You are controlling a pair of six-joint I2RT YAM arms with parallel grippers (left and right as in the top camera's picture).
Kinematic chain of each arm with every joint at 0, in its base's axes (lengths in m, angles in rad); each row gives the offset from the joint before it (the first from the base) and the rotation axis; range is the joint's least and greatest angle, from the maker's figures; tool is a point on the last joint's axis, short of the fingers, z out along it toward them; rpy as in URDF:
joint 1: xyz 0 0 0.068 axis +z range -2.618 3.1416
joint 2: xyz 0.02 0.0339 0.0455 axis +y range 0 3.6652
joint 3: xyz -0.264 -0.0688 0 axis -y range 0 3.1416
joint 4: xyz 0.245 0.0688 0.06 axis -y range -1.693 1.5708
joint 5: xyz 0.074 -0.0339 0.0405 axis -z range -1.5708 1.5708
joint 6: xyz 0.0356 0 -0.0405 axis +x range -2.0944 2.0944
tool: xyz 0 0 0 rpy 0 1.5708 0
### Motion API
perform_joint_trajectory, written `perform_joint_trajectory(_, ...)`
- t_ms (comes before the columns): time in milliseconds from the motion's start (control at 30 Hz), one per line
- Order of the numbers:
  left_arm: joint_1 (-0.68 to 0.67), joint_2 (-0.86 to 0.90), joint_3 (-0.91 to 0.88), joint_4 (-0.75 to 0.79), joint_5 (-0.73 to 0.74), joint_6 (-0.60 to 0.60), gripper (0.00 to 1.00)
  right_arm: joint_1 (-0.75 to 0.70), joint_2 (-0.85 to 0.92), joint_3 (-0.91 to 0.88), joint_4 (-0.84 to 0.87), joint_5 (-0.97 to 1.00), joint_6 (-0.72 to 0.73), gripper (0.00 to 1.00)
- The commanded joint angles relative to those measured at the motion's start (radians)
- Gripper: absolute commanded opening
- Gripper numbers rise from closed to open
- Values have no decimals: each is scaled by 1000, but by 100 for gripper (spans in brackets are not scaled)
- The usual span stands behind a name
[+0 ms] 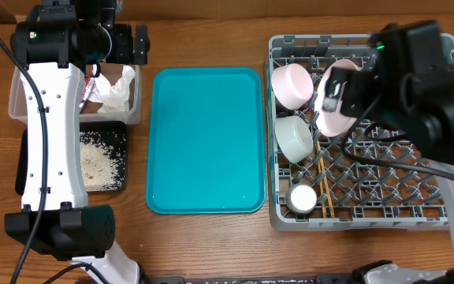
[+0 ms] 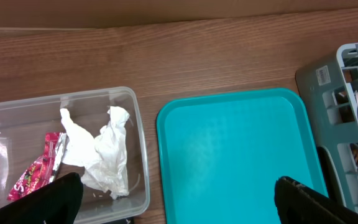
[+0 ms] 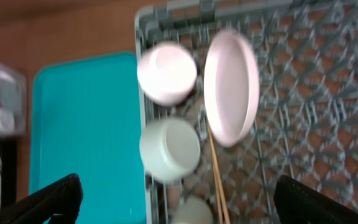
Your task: Sort waste into correct bins and load items into the dishwasher
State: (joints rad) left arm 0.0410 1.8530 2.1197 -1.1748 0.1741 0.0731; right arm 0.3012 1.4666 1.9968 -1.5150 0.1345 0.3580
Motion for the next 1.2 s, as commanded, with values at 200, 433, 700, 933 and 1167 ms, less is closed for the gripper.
perform_joint_trajectory(200, -2, 6, 16, 3, -6, -6, 100, -125, -297, -289, 313, -77, -119, 100)
perform_joint_trajectory(433, -2, 6, 16, 3, -6, -6, 100, -190, -584, -760, 668, -137, -150, 100)
perform_joint_trajectory(700, -2, 6, 16, 3, -6, -6, 100, -225, -908, -1288, 1067, -159, -150, 100)
perform_joint_trajectory(933, -2, 6, 16, 3, -6, -6, 100, -233, -1176, -1662, 1324, -181, -150, 100)
perform_joint_trajectory(1167, -2, 6, 16, 3, -6, -6, 100, -235, -1350, -1857, 1412, -177, -150, 100)
